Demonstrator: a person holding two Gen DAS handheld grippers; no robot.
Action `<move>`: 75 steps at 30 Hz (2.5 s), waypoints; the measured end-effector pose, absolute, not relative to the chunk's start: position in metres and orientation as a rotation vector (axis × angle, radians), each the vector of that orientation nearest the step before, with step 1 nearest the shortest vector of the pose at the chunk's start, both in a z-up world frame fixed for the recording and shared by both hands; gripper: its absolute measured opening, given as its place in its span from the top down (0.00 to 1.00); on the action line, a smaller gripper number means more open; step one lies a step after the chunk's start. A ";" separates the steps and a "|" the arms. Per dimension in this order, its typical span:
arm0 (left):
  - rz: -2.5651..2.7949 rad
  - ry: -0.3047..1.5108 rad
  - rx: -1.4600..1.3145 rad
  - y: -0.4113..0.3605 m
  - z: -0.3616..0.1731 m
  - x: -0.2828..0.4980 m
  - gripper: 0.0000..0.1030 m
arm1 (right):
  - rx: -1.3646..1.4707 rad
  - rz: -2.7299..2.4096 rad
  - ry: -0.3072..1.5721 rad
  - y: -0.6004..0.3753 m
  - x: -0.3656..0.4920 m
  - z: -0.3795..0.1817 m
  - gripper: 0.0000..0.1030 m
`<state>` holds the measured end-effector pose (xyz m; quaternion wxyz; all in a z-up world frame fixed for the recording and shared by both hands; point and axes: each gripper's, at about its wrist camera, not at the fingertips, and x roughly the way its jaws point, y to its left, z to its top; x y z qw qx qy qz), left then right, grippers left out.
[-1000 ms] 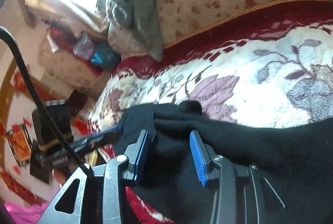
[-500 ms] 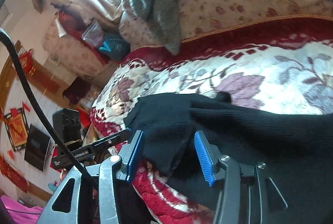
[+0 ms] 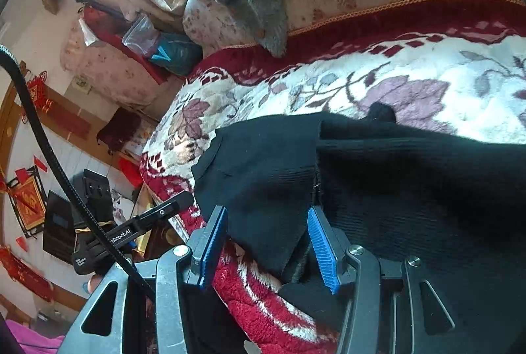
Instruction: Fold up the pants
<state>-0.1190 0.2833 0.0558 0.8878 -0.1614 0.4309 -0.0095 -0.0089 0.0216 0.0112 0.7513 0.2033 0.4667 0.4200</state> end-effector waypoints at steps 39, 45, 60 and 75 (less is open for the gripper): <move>0.092 0.900 -0.553 0.335 0.038 -0.133 0.55 | 0.065 1.118 1.077 0.196 0.066 0.050 0.35; 0.053 0.889 -0.645 0.338 0.035 -0.125 0.52 | -0.053 1.160 1.101 0.229 0.082 0.045 0.35; 0.005 0.909 -0.676 0.333 0.015 -0.096 0.44 | -0.334 1.212 1.161 0.299 0.108 0.010 0.34; -0.040 0.810 -0.738 0.342 0.009 -0.099 0.87 | -0.269 1.248 1.065 0.290 0.104 0.012 0.87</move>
